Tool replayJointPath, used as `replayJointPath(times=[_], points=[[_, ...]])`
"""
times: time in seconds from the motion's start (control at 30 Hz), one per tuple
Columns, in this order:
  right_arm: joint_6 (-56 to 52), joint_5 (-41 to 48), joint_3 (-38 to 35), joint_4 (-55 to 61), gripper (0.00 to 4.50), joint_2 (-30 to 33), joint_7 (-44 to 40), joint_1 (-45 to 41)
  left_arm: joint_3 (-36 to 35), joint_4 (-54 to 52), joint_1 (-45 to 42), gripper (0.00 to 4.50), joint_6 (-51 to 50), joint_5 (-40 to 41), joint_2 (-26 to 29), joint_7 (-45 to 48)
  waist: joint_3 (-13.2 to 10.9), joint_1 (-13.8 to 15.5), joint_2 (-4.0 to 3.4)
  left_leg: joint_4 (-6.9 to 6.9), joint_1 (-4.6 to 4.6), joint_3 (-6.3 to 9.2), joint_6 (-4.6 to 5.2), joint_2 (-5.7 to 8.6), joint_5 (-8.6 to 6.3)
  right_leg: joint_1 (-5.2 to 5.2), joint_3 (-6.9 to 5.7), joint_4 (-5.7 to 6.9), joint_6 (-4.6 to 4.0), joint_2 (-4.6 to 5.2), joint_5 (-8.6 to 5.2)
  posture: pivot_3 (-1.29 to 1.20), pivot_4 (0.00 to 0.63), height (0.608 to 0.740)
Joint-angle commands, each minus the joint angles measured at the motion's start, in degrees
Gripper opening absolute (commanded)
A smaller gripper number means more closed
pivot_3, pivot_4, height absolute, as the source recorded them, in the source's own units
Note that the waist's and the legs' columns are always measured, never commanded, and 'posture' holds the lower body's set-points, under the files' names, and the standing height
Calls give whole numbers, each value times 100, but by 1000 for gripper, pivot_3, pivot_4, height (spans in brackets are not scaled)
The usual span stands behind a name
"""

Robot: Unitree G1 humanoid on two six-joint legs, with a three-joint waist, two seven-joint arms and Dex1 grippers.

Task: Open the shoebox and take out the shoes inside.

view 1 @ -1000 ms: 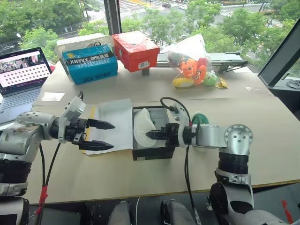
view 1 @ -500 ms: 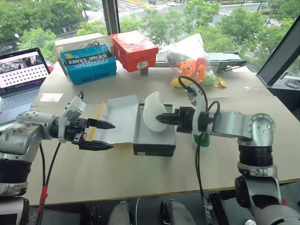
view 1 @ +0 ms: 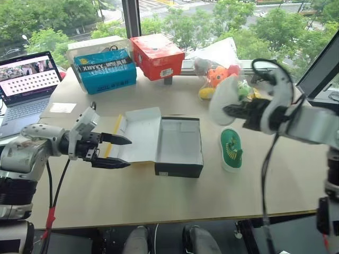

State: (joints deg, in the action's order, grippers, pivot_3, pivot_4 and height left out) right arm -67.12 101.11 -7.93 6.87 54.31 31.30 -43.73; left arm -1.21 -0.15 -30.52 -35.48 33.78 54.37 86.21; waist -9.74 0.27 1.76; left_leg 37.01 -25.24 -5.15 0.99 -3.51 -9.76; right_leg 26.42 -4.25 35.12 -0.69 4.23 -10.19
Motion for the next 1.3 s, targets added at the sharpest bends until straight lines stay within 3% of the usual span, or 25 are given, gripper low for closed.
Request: replayJointPath(times=[0.03, 0.2, 0.37, 0.53, 0.83, 1.13, 1.2, 1.3], points=[[-372, -1156, 271, 366, 459, 619, -197, 258, -80, -162, -114, 4500, -53, 107, 8, -11, 0, 0, 0, 0, 0, -2, 1, 0, 0, 1, 4, 0, 1, -1, 0, 0, 150, 739], [-724, -3146, 1236, 771, 459, 1302, -803, 752, -71, -195, -158, 4500, -120, 135, -23, -35, -1, 42, -1, -2, -2, -4, 1, 12, 0, 2, 4, -4, -4, 13, -2, 0, 150, 739], [-855, -4300, 1585, 1040, 459, 1280, -1236, 932, -99, -240, -147, 4500, -177, 160, -15, -51, -1, 1, 0, 0, -1, -14, 2, 17, -1, 7, 34, -9, -4, 12, -2, 0, 150, 739], [-966, -5553, 2446, 1467, 459, 1324, -1800, 837, -114, -274, -148, 4500, -232, 170, -15, -67, -1, 7, 0, 1, 2, -13, 2, 13, 0, 8, 32, -7, -3, 6, -2, 0, 150, 739], [-1612, -6714, 3777, 2163, 459, 1048, -2735, 807, -115, -273, -176, 4500, -261, 193, -42, -81, -1, 22, 1, 2, 1, -20, 2, 14, -1, 11, 33, -6, -2, 7, -1, 0, 150, 739], [-1773, -7379, 3653, 2181, 459, 746, -3440, 1010, -96, -252, -161, 4500, -209, 196, -66, -95, 6, 38, 11, 22, 2, -17, 1, 12, -1, 2, 24, -2, -4, 8, -3, 0, 150, 739], [-1838, -7553, 3546, 2147, 1381, 746, -3492, 1071, -106, -259, -141, 4500, -202, 208, -56, -91, 7, 40, 12, 24, 2, -15, 1, 12, -1, 0, 21, -1, -4, 8, -3, 0, 150, 739], [-1832, -7802, 3333, 2035, 2243, 951, -3621, 1235, -95, -240, -131, 4500, -170, 195, -52, -78, 7, 46, 14, 25, 2, -13, 1, 12, -1, -3, 20, -2, -4, 9, -3, 0, 150, 739]])
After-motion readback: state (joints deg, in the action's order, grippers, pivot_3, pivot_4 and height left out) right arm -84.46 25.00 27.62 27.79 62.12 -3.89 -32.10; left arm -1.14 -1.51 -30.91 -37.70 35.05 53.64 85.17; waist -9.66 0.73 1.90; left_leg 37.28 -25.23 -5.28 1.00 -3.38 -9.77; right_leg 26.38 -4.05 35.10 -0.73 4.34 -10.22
